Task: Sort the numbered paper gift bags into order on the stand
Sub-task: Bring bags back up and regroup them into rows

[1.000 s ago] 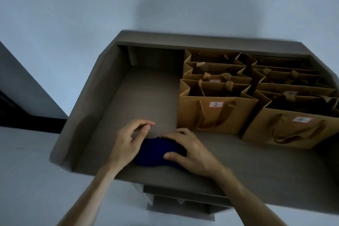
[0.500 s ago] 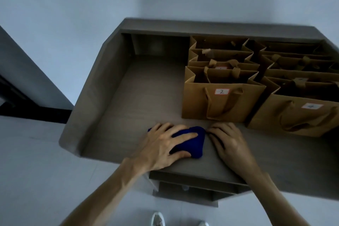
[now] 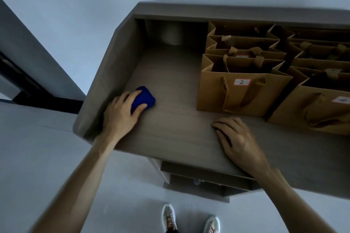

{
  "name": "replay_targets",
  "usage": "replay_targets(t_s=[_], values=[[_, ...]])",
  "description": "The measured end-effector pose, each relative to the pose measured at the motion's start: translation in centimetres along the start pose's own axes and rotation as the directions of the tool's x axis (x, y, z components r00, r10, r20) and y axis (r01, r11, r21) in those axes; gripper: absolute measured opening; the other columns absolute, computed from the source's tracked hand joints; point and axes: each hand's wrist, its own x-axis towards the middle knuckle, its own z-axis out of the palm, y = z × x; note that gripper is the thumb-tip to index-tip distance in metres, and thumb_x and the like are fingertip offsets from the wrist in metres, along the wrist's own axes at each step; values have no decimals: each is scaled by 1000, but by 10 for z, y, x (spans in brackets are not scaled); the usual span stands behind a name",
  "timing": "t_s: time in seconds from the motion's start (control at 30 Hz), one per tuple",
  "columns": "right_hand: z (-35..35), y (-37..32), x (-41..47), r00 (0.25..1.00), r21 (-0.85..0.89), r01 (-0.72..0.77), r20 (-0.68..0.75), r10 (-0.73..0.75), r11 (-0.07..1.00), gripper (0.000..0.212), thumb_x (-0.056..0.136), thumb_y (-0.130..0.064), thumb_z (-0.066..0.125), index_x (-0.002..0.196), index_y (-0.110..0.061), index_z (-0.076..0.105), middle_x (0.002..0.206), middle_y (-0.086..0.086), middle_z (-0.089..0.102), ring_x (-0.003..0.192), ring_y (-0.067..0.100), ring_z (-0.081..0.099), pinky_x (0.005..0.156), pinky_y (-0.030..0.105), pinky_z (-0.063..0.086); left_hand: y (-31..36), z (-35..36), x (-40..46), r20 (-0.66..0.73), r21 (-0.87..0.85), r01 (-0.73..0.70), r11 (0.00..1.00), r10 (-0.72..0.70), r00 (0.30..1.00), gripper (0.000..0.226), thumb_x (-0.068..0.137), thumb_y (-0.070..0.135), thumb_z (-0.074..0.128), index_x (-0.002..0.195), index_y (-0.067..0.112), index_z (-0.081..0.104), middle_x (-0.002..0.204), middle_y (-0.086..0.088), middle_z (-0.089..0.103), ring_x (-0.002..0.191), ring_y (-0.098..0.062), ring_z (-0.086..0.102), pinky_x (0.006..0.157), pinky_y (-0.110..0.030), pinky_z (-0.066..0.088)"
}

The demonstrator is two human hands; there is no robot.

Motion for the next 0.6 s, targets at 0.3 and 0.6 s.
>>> replay_targets(t_s=[0.3,0.6], values=[[8,-8,13,997,77,58,48,-62,995,32,99,-26,49,118,-10,69,119,6,62,112,22,54,95,38,48,57,9,-26,-16,7,-95,995,95,995,54,94,57,44,143,33,41,134,5,56,112,-22,56,88,-36,47],[9,-4,10,991,94,92,89,-101,991,36,100,-32,45,121,-15,69,124,3,65,118,24,56,98,41,48,60,6,-66,30,-64,-289,955,291,956,52,95,57,41,142,34,42,136,9,54,112,-18,54,95,-35,46]])
